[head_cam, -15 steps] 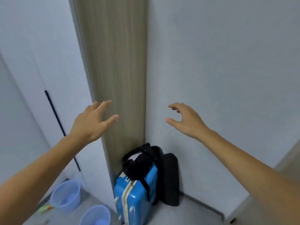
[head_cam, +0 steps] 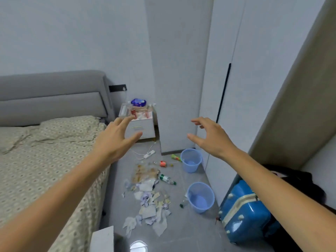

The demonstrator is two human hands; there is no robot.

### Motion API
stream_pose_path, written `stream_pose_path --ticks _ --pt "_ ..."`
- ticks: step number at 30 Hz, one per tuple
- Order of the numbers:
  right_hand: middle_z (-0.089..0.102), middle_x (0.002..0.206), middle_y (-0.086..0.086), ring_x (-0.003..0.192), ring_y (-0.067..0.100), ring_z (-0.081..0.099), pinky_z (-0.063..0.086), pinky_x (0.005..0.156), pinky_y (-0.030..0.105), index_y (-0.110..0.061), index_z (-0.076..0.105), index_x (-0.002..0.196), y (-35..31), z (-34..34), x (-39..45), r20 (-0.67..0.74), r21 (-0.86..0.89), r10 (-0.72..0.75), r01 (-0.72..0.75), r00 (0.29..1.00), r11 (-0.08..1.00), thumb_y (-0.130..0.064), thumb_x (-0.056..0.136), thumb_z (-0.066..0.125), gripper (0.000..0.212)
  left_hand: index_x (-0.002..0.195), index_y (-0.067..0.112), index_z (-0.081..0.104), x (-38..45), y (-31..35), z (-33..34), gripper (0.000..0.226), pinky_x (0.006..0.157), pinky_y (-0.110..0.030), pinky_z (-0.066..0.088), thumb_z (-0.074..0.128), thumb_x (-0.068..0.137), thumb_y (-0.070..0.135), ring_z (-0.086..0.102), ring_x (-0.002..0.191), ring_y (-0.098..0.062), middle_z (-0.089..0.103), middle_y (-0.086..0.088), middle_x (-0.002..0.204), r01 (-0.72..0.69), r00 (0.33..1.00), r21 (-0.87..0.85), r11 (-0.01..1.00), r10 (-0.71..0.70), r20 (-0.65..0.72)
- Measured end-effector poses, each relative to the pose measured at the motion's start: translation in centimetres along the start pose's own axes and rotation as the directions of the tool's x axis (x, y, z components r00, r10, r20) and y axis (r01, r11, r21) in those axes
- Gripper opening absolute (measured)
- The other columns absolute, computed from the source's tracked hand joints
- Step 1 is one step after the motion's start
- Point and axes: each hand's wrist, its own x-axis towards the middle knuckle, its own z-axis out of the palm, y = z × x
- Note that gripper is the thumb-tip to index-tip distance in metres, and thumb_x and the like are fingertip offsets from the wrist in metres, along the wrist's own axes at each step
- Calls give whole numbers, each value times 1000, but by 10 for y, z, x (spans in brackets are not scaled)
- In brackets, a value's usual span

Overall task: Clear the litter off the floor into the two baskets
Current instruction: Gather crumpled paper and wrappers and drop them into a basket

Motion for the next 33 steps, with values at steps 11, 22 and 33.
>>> stream_pose_path --ticks 11,22,33 --pt "59 134 -3 120 17 56 49 102 44 -29 55 137 -39 95 98 83 -6 -27 28 996 1000 -50 90 69 53 151 30 37 37 -117 31 77 96 -45 45 36 88 74 52 122 -29 54 -6 132 99 995 -84 992 -100 -5" --pt "59 134 -2 120 17 57 49 102 39 -28 56 137 37 243 180 247 -28 67 -62 967 998 -49 90 68 53 150 33 35 97 -206 183 66 94 -46 45 45 95 67 49 126 -27 53 -4 132 196 974 -129 972 -178 140" --pt "58 133 -3 122 16 54 46 104 43 -28 55 137 324 612 119 503 -20 64 -63 862 998 -46 91 69 52 149 40 35 -16 -309 631 61 91 -41 43 48 94 65 50 128 -24 51 2 139 398 853 -88 913 -332 404"
